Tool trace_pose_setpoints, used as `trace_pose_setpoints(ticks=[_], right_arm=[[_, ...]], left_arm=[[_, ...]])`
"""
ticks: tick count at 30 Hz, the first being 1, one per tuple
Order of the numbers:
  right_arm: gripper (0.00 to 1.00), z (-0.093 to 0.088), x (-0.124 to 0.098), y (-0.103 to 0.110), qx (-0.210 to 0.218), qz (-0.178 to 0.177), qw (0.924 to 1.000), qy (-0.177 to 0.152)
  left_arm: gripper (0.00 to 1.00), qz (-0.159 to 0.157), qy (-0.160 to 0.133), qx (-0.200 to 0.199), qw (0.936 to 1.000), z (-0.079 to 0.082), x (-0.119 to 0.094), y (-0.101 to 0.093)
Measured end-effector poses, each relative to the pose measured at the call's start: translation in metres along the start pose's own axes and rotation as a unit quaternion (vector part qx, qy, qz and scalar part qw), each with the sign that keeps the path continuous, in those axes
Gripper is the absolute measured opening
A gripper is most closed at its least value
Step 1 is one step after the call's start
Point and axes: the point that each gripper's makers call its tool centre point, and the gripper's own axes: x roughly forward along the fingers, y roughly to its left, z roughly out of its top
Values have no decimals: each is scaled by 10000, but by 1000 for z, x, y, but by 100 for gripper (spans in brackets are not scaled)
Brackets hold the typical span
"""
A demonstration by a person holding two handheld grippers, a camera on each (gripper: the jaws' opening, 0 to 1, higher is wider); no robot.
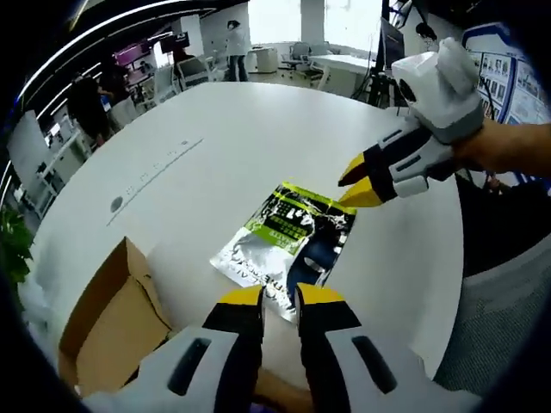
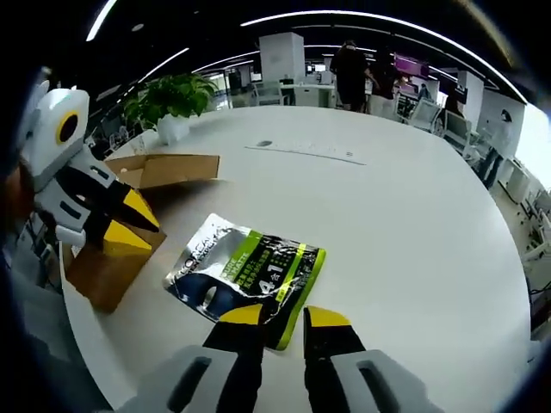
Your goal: Operate the shoe box by opening the lid, removing the specified soft item, and placing it in the target area until the item is outside and the box remains undamaged.
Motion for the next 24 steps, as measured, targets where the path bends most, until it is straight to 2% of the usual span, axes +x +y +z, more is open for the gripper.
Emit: trace_pose_setpoints(ticks=[10,16,24], right_arm=[[23,1,-20,13,45,101,9999,-41],[30,3,-29,20,31,146,9999,-74],[38,10,-38,35,22,275,9995,-132]], left_arm=[[15,-60,-162,-249,9995,0,-25,2],[18,16,-227,-453,9987,-7,-50,14],[22,240,-234,-680,9971,-29,-76,35]])
